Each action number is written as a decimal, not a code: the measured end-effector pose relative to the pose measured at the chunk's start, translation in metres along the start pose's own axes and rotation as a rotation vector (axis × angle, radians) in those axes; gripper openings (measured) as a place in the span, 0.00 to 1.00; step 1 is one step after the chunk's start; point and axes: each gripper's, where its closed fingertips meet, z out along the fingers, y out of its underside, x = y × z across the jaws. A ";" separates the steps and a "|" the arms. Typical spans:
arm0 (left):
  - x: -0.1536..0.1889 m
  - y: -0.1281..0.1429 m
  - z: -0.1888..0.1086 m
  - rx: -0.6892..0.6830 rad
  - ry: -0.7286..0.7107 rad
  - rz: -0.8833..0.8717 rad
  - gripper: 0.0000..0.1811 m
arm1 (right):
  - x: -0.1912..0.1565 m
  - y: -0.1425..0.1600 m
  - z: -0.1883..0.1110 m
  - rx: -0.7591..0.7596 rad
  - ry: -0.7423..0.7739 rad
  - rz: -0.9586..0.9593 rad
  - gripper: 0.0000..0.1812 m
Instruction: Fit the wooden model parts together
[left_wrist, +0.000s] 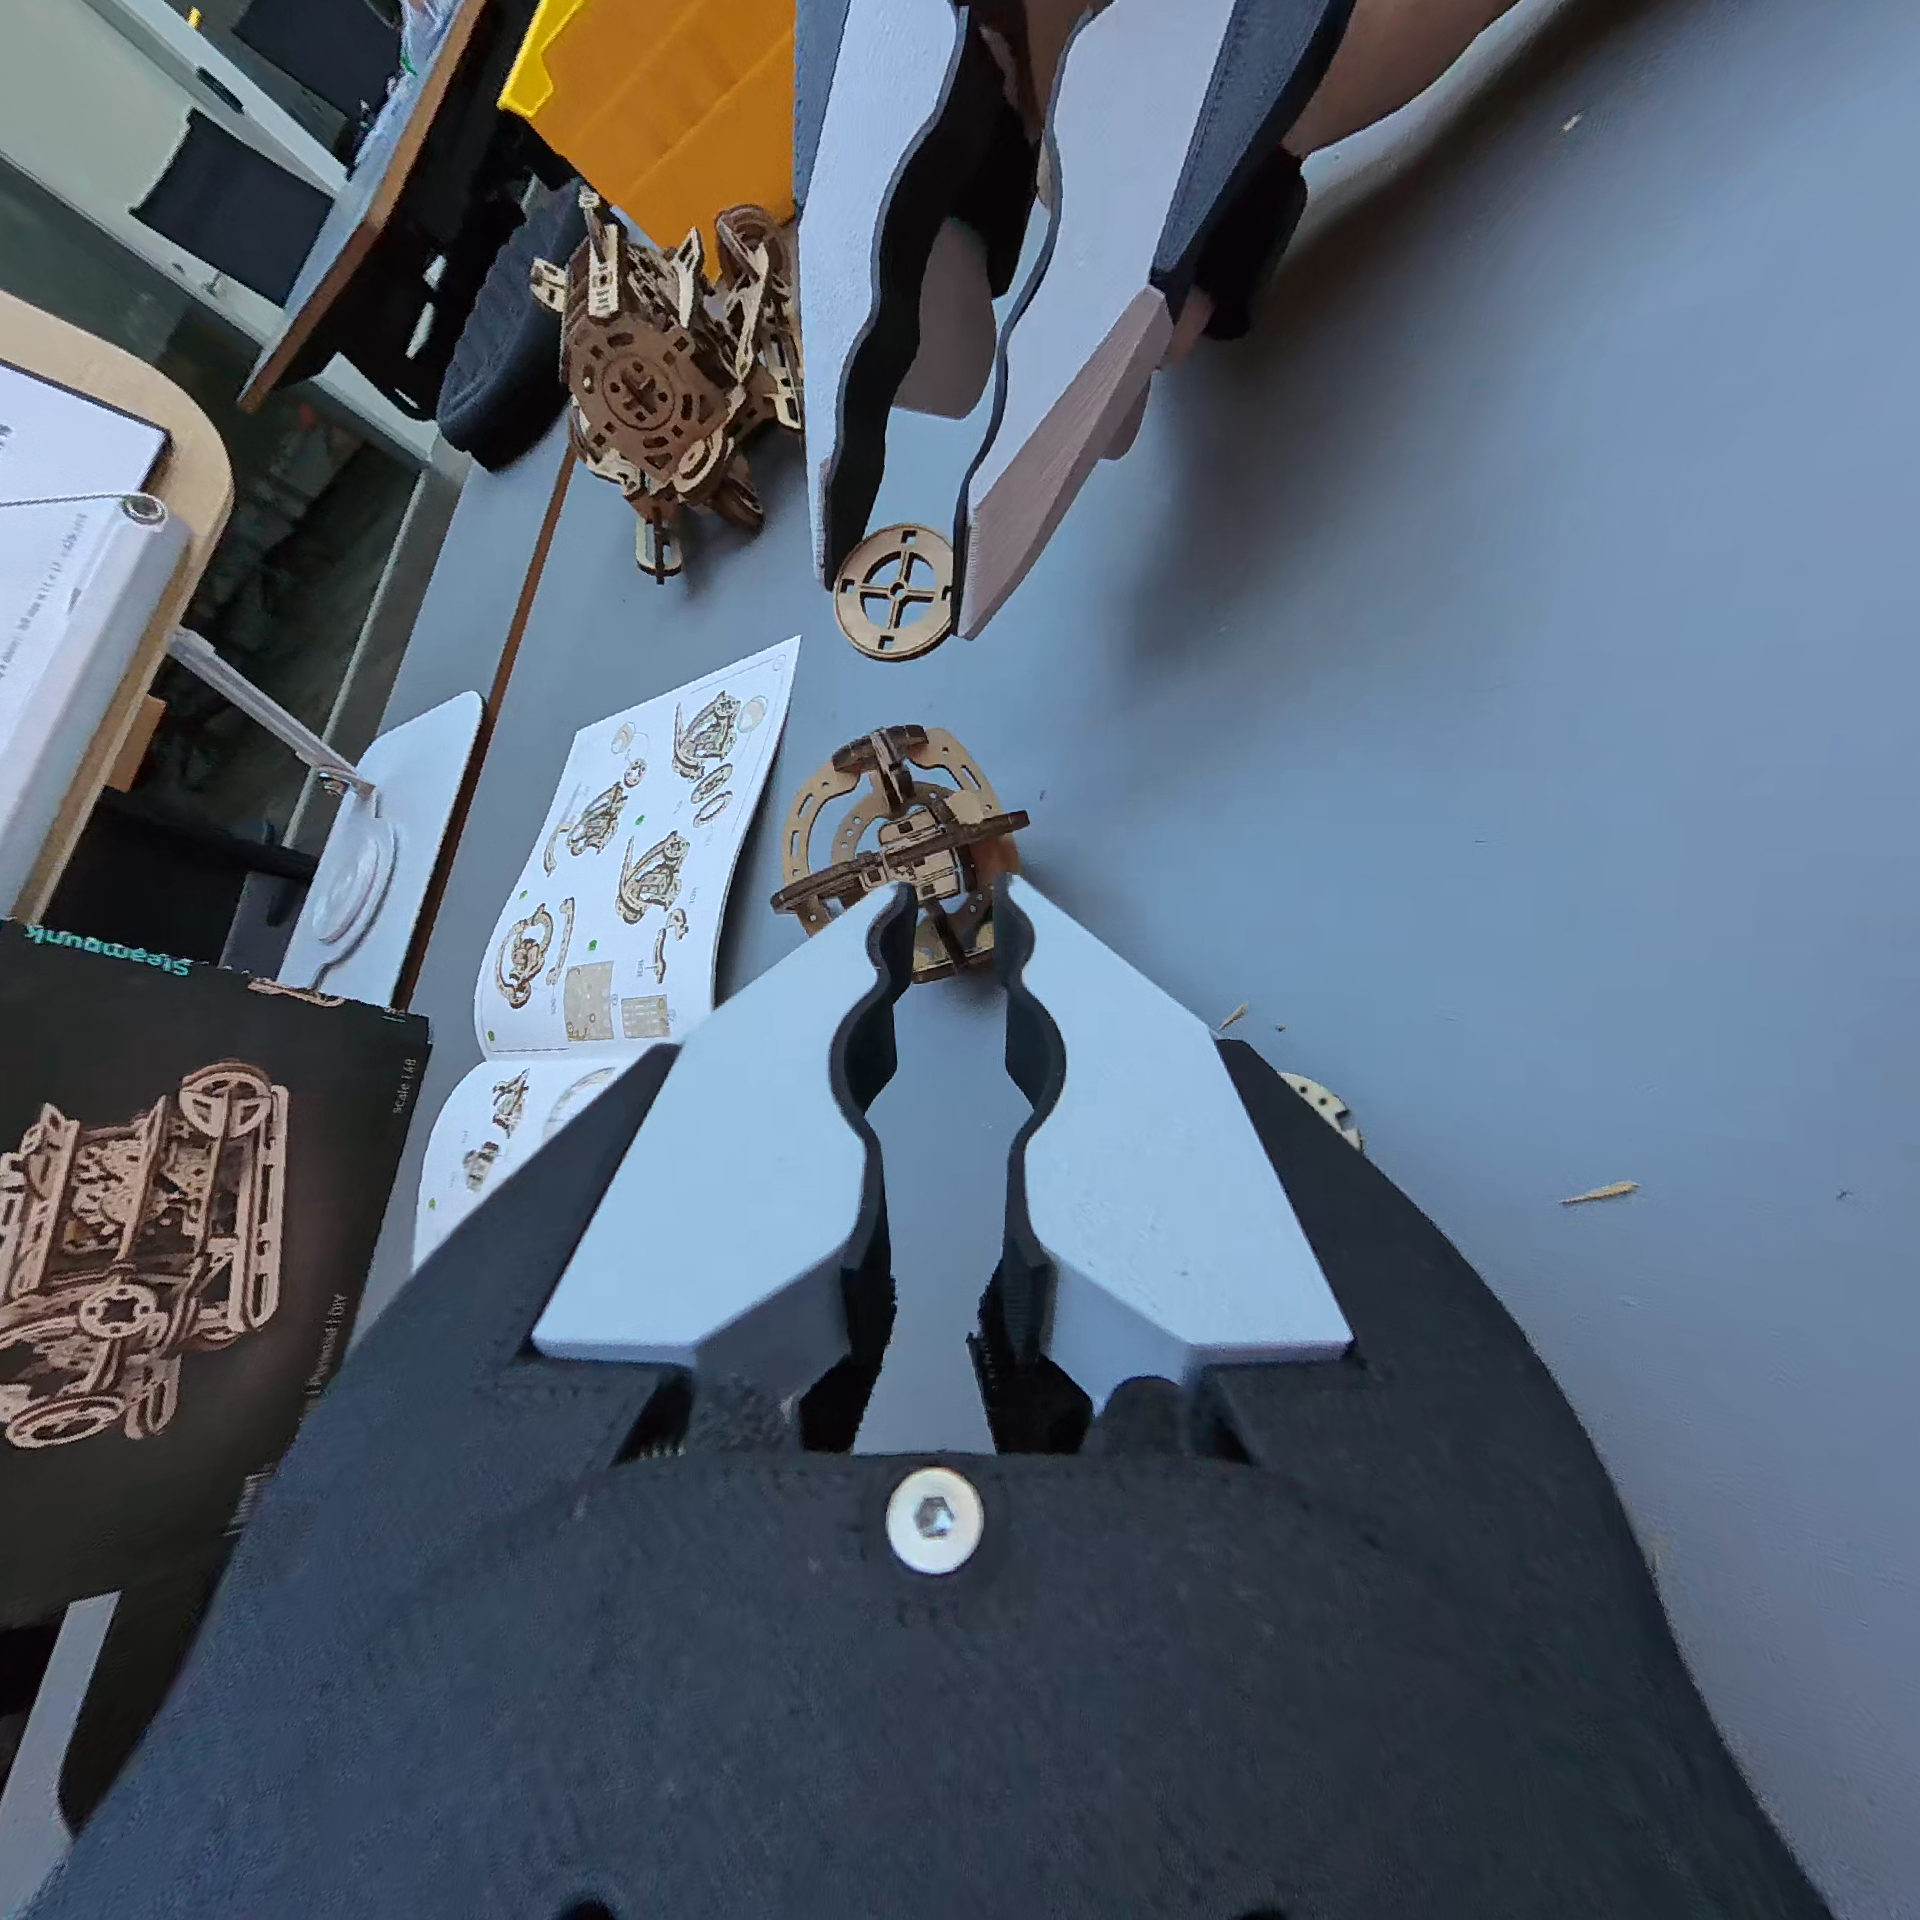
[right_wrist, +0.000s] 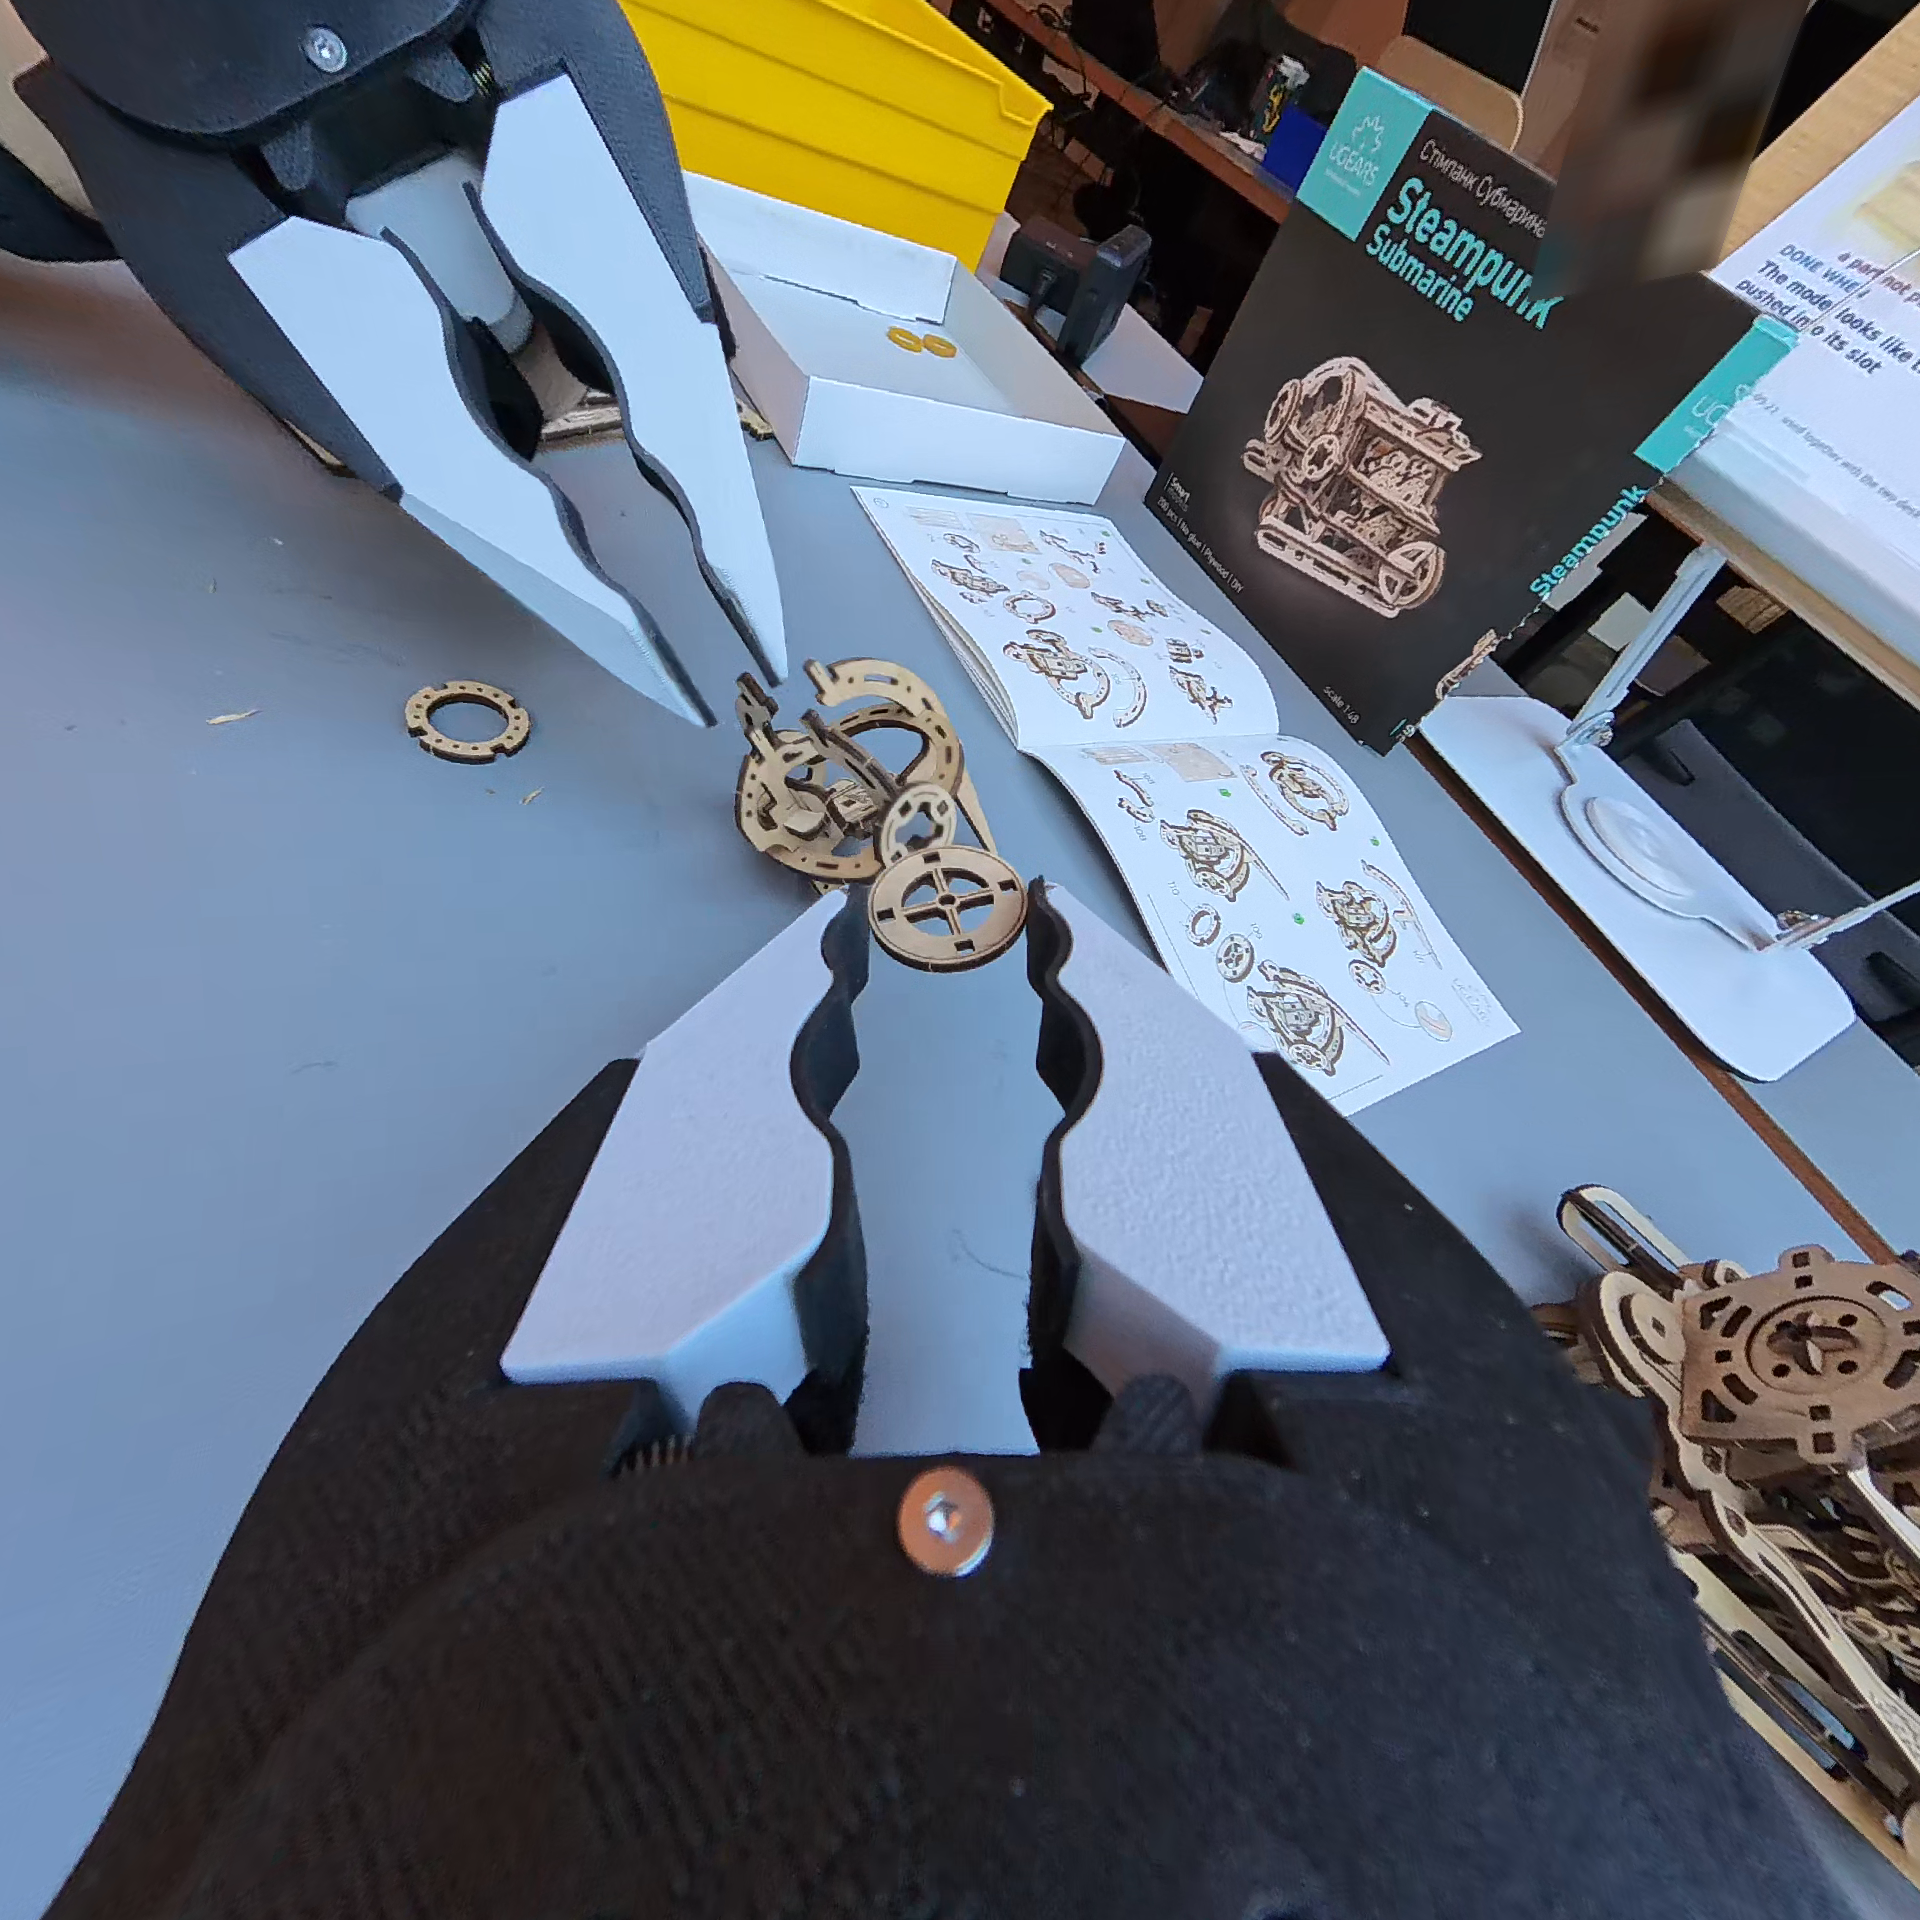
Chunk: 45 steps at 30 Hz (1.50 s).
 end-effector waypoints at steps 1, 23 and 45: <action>-0.001 0.000 0.000 -0.003 -0.009 0.013 0.07 | -0.001 0.000 0.000 0.002 -0.002 -0.002 0.16; 0.000 0.003 0.007 -0.040 -0.051 0.072 0.02 | -0.015 -0.011 0.008 0.021 -0.033 -0.057 0.16; 0.002 0.002 0.007 -0.045 -0.054 0.115 0.02 | -0.015 -0.009 0.009 0.006 -0.043 -0.047 0.16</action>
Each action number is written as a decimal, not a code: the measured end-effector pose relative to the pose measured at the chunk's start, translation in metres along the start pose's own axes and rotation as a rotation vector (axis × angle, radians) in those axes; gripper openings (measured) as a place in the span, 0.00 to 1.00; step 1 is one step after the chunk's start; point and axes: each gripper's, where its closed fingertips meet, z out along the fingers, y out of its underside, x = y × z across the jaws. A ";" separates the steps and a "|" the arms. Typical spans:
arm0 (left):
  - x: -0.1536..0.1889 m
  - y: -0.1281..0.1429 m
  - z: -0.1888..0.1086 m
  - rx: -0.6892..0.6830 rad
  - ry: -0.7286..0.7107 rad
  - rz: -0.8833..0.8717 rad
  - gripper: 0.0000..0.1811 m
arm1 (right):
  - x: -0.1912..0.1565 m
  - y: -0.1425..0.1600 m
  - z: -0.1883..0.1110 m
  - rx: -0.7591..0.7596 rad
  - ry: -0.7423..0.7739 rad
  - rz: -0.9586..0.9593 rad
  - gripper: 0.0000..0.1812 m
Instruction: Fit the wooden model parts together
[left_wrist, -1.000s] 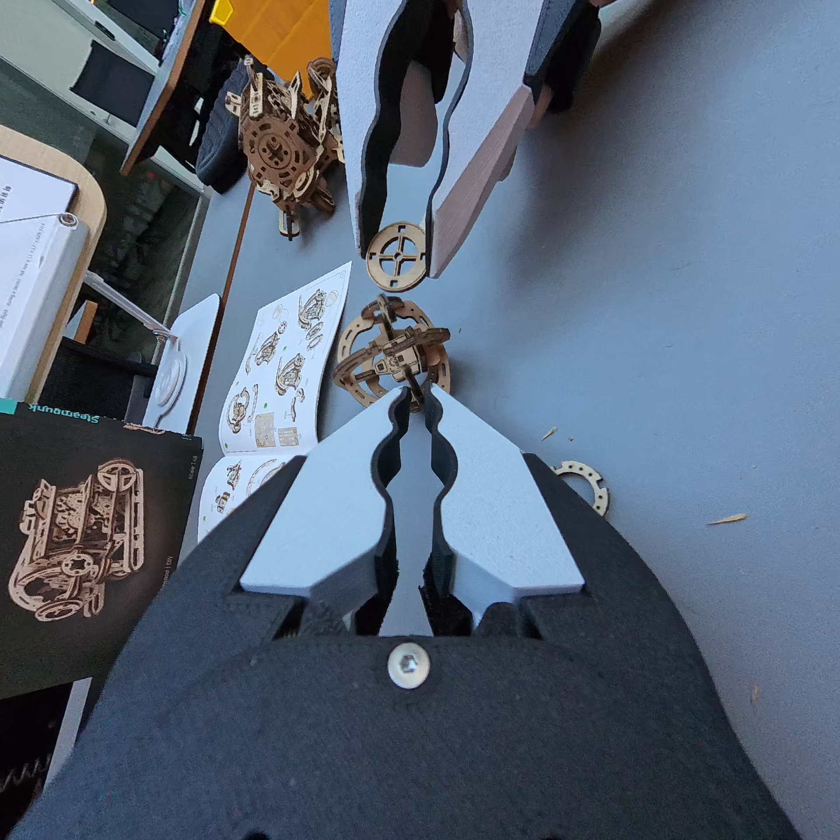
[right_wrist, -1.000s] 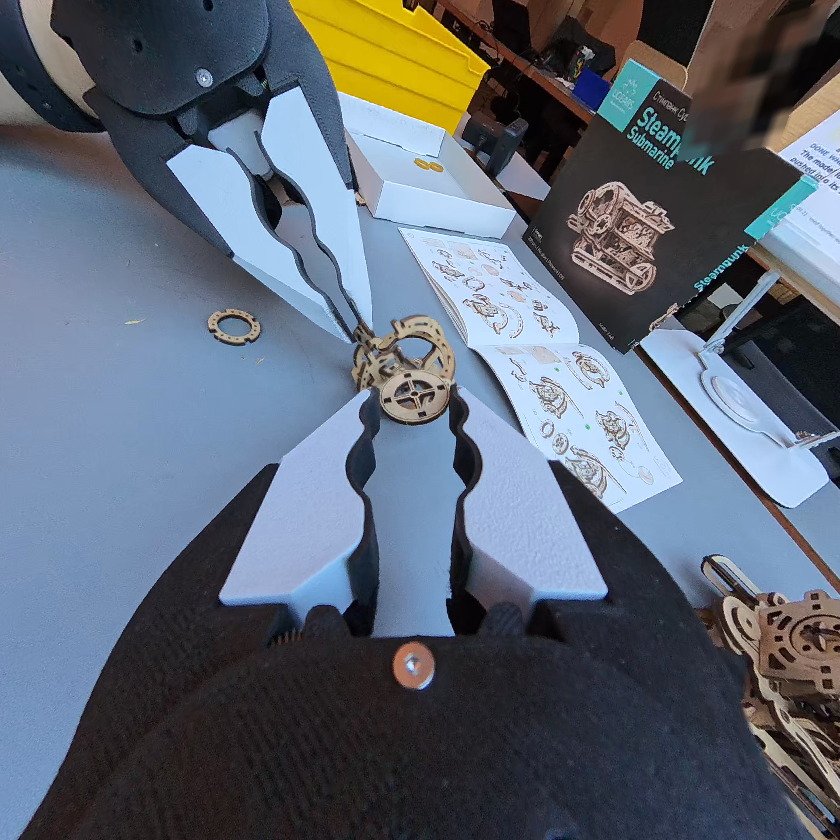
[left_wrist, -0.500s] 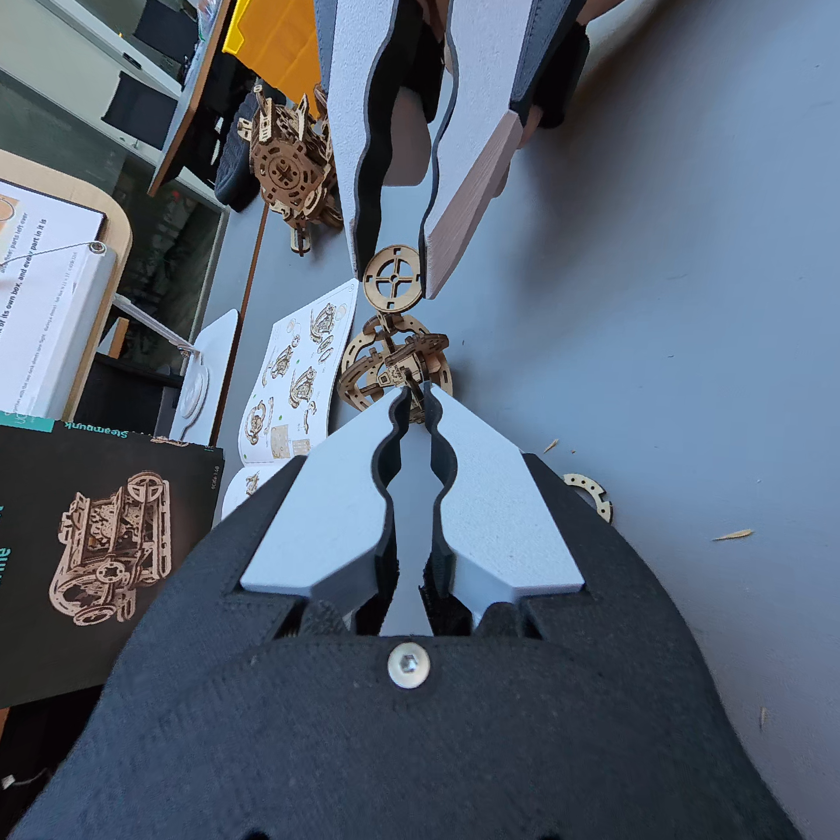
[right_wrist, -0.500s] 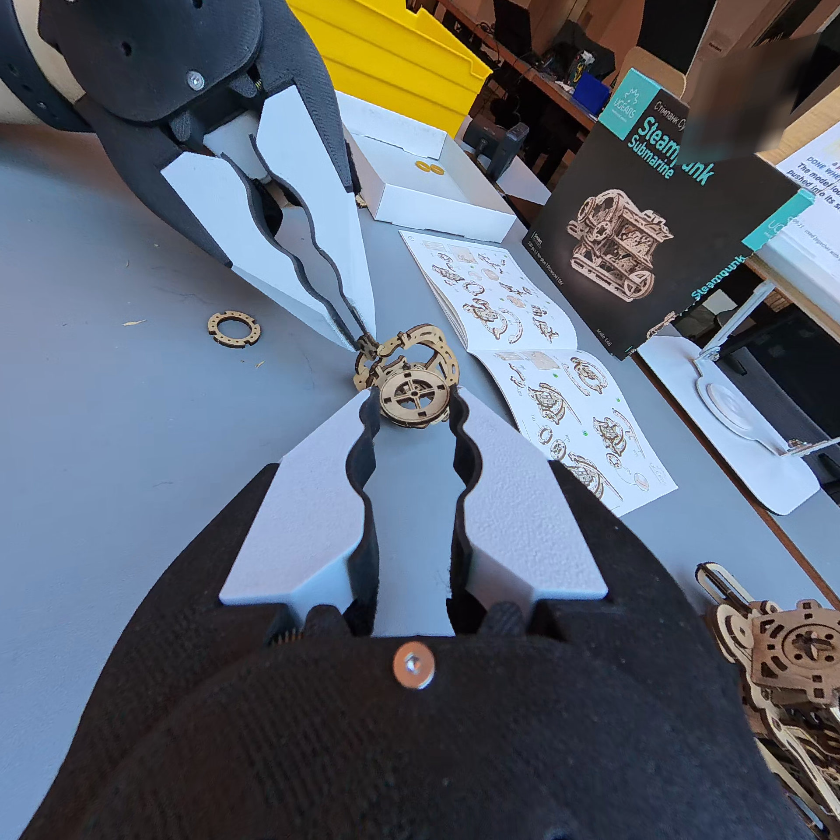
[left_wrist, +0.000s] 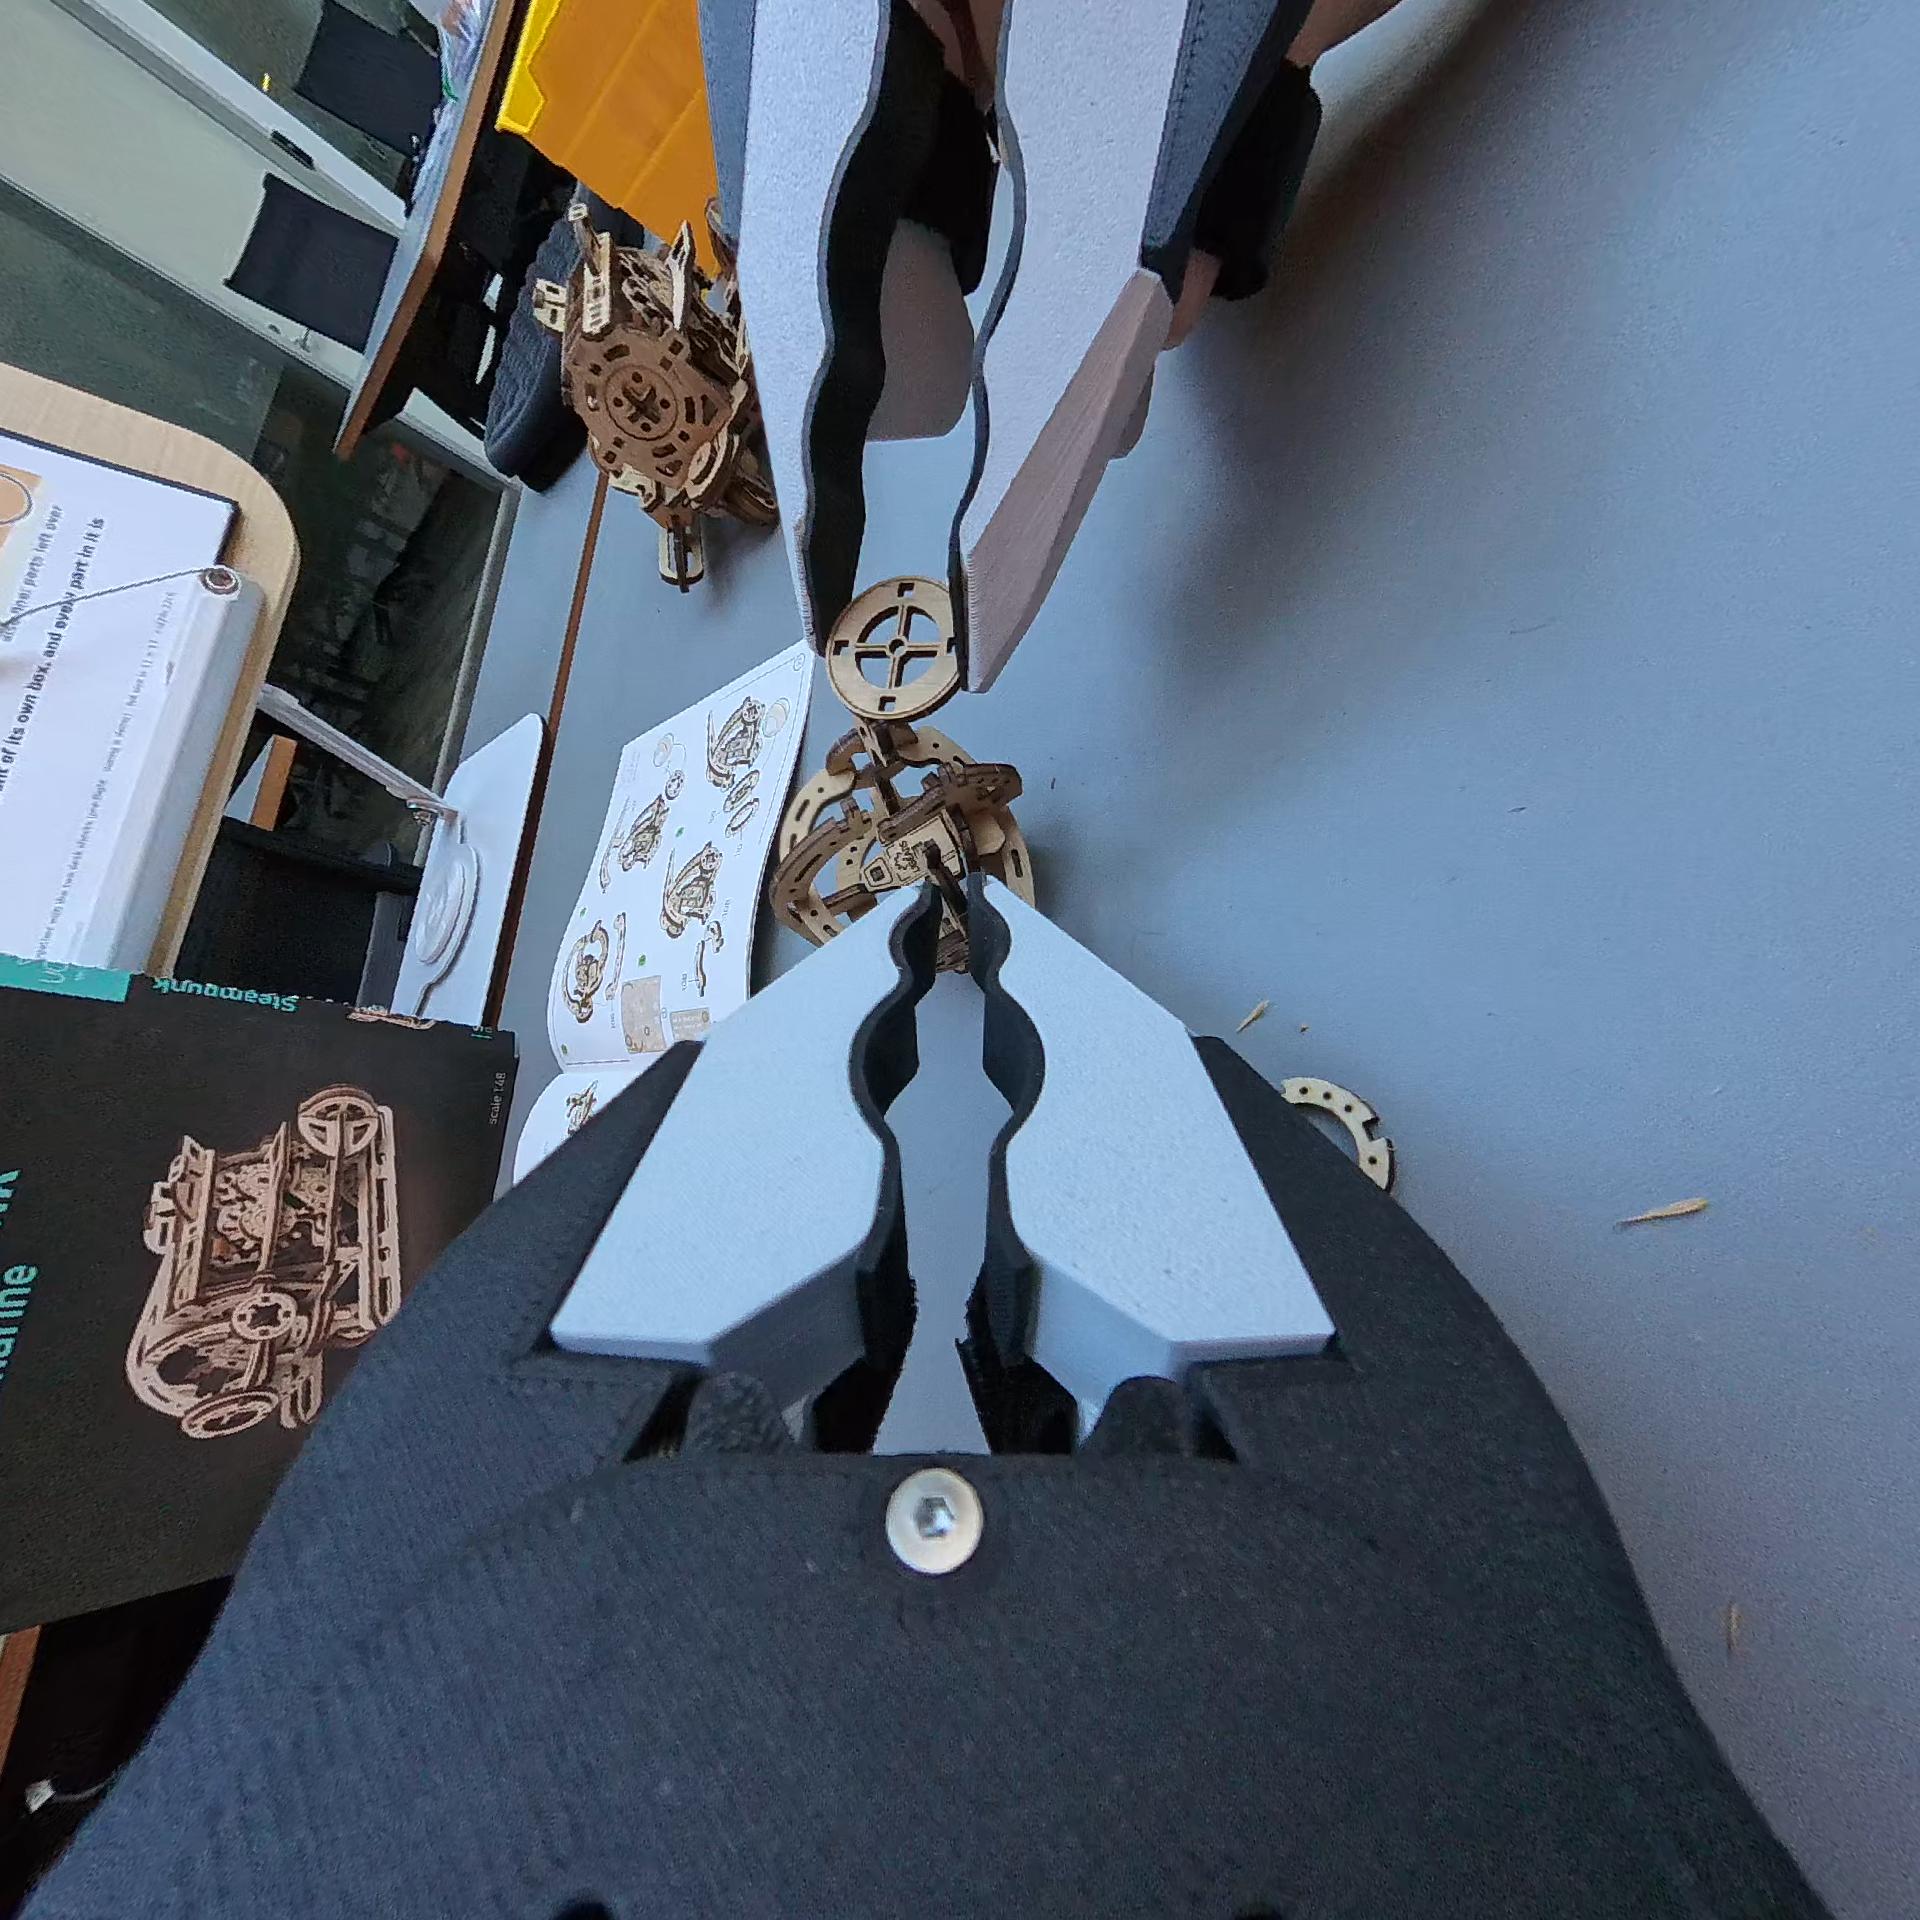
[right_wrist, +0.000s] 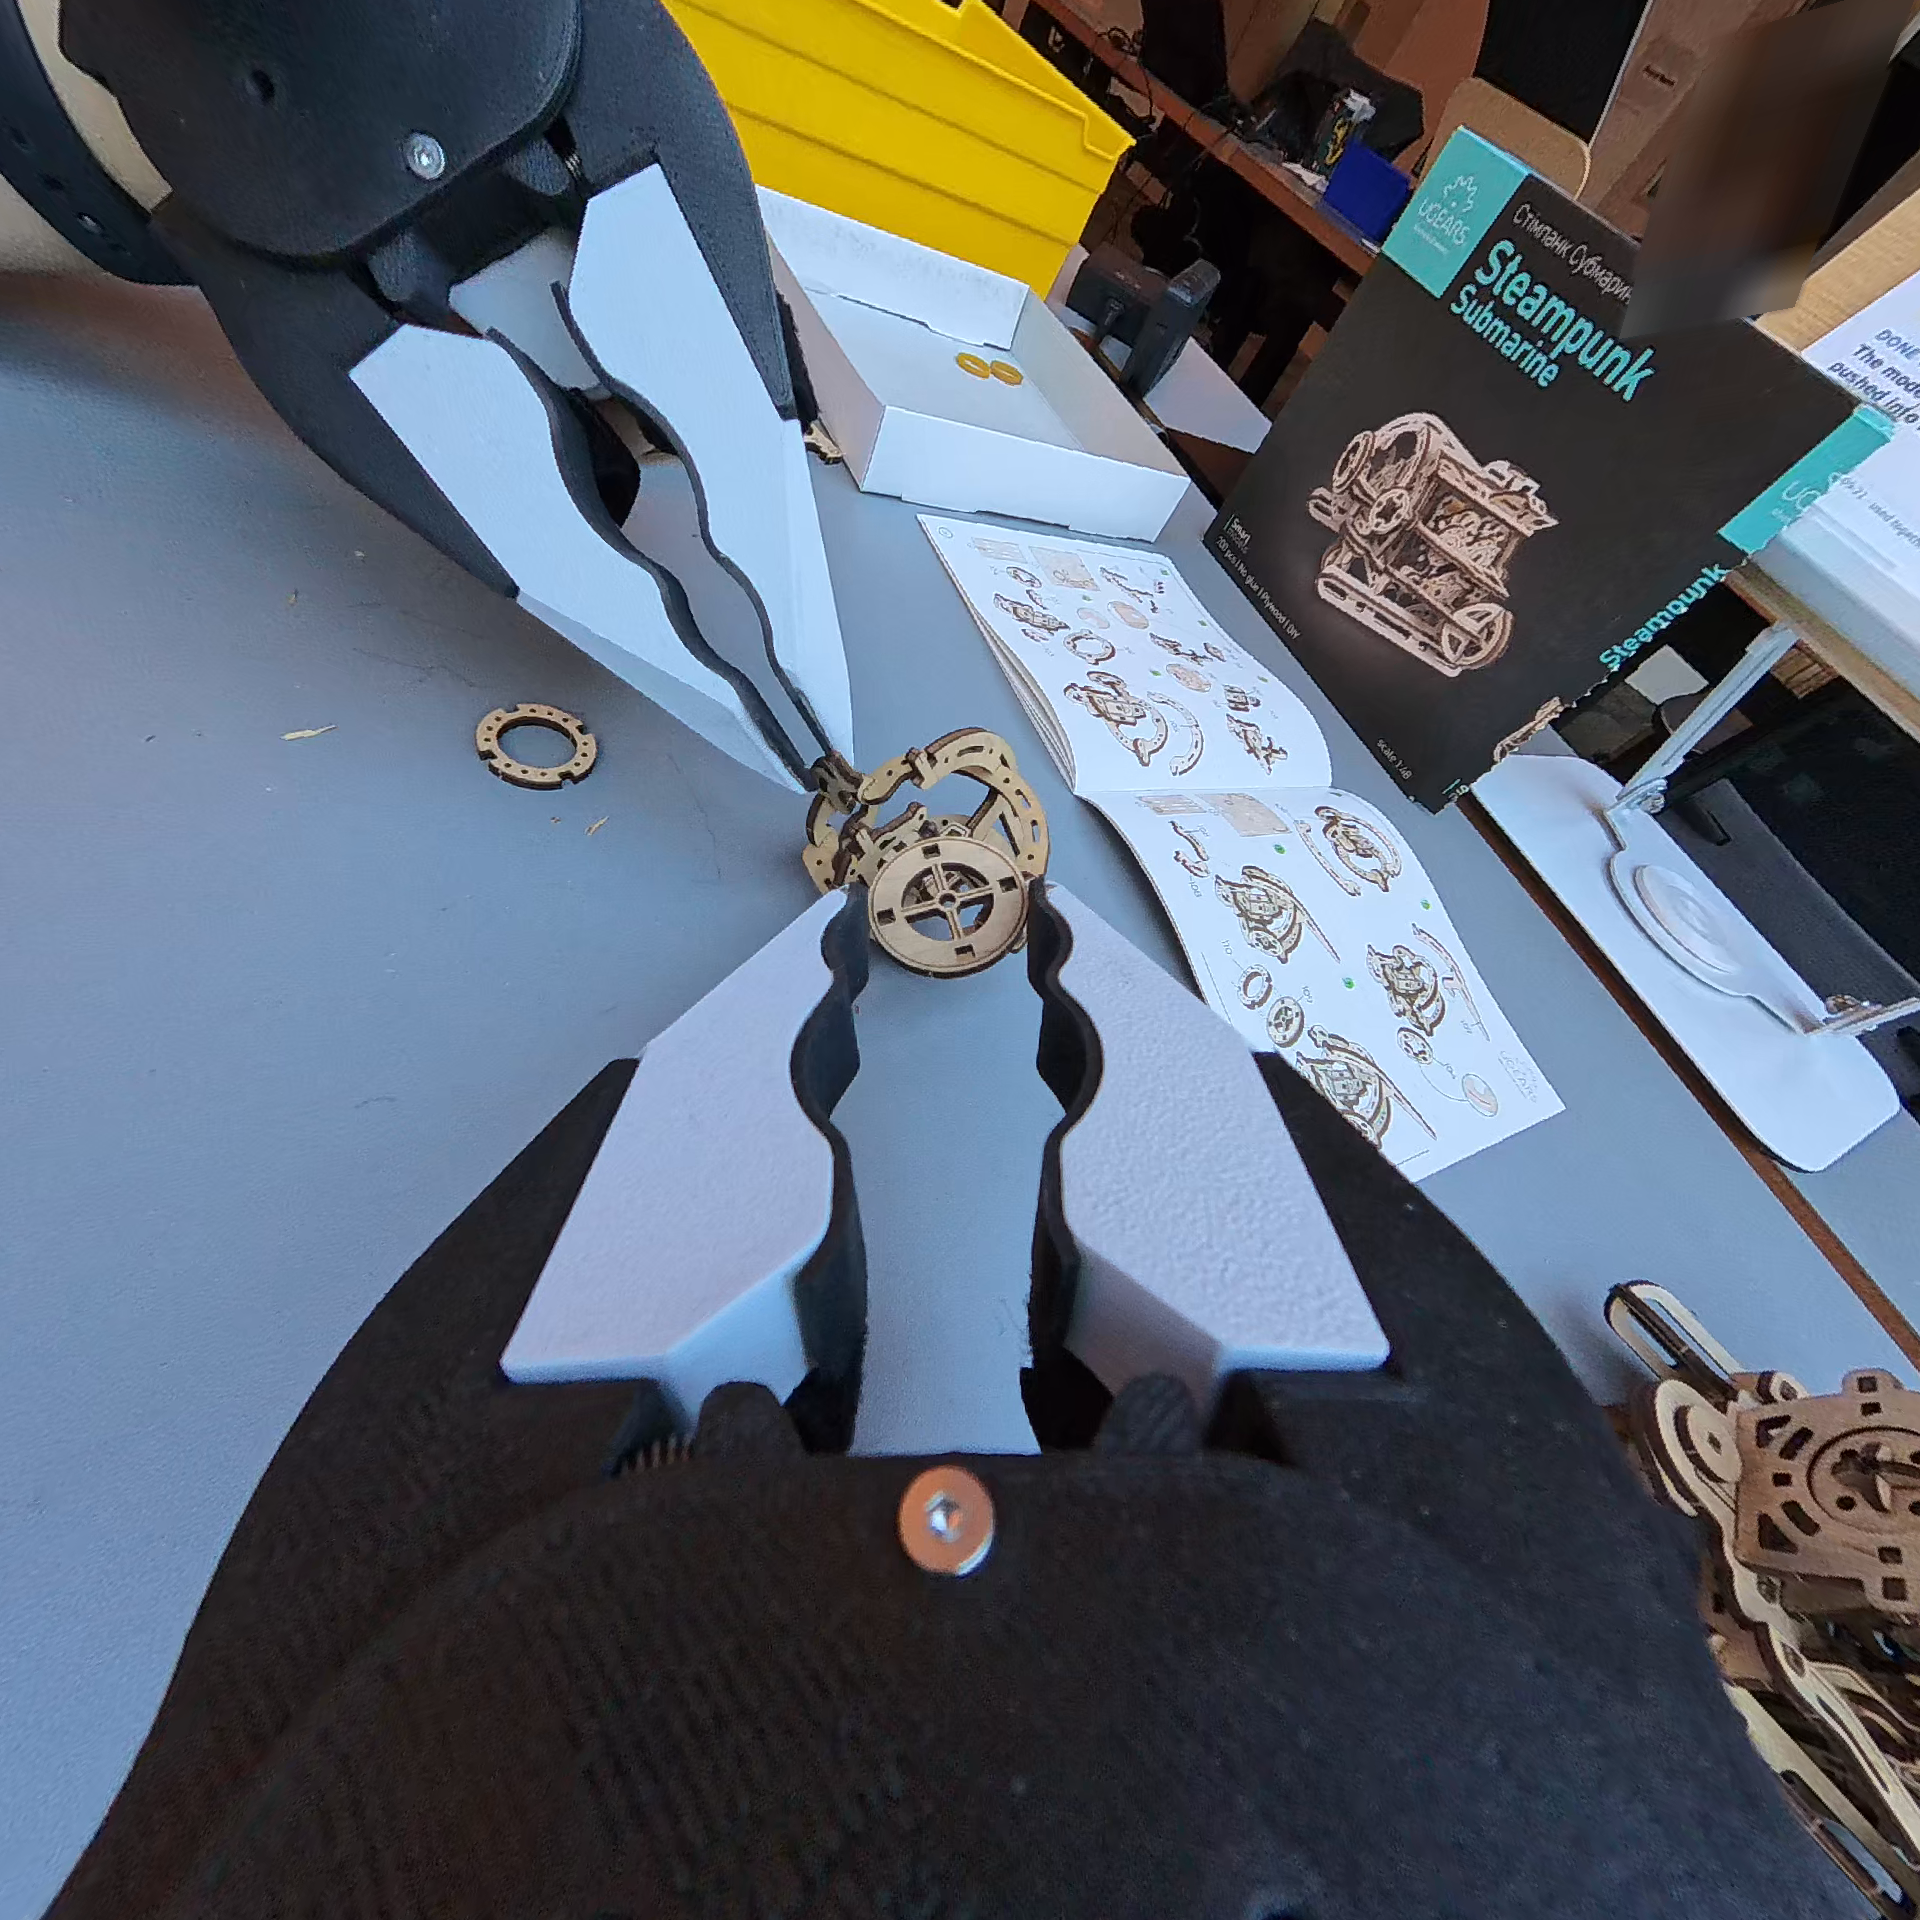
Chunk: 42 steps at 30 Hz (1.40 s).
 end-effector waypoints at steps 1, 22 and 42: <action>0.000 0.000 0.000 0.001 0.002 -0.002 0.02 | 0.000 0.001 0.000 -0.003 -0.002 0.001 0.16; -0.002 0.003 -0.001 -0.008 -0.002 -0.025 0.02 | -0.004 -0.008 -0.002 0.011 0.018 -0.053 0.16; -0.014 -0.019 -0.014 0.100 -0.030 -0.197 0.04 | -0.005 -0.020 -0.014 0.086 -0.047 -0.062 0.16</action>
